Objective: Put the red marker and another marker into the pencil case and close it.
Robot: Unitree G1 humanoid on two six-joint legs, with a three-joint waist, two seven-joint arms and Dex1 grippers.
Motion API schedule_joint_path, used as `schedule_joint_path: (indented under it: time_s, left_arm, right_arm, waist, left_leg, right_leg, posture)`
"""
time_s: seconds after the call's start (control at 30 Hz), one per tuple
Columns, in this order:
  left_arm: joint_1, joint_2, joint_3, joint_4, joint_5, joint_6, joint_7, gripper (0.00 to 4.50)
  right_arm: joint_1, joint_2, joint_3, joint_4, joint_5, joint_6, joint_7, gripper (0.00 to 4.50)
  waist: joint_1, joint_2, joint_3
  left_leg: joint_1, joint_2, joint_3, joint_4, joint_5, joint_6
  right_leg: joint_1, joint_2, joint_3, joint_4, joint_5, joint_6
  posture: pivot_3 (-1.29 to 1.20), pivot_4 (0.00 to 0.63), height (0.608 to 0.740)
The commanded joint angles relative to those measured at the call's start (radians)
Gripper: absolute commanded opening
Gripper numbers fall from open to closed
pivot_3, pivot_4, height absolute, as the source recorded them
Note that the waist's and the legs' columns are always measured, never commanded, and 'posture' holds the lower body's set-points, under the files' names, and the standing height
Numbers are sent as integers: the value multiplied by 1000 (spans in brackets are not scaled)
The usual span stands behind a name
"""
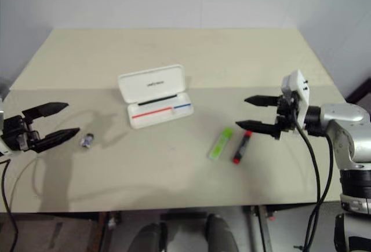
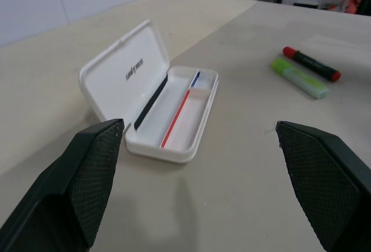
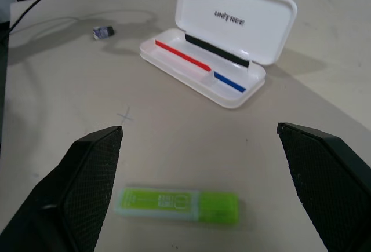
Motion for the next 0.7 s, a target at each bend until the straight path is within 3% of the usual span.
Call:
schedule_joint_path:
  time_s: [0.03, 0.23, 0.5, 0.7]
  left_arm:
    - [-31, 27, -7, 6, 8, -5, -13, 4462]
    - [-57, -6, -44, -39, -14, 21, 14, 4462]
    - [-149, 6, -101, 39, 17, -17, -39, 4462]
    - [-202, -18, -202, 135, 129, -120, -67, 4462]
  right_arm:
    - [4, 2, -45, -71, 47, 13, -23, 4500]
    - [41, 68, -33, -168, 76, 22, -93, 4500]
    - [76, 23, -34, -243, 110, 47, -63, 4500]
    - [55, 45, 10, -199, 49, -13, -85, 4500]
  waist:
    - [1, 0, 0]
    - [4, 0, 0]
    - [6, 0, 0]
    - [5, 0, 0]
  left_leg:
    - [0, 0, 0, 0, 0, 0]
    - [0, 1, 0, 1, 0, 0]
    - [-2, 1, -1, 9, 0, 0]
    - [0, 1, 0, 10, 0, 0]
  right_leg:
    - [0, 0, 0, 0, 0, 0]
    - [0, 2, 1, 2, 0, 0]
    - [1, 2, 1, 4, 0, 1]
    - [1, 3, 2, 5, 0, 1]
  posture:
    - [0, 150, 740]
    - [0, 150, 740]
    - [0, 150, 740]
    - [0, 150, 740]
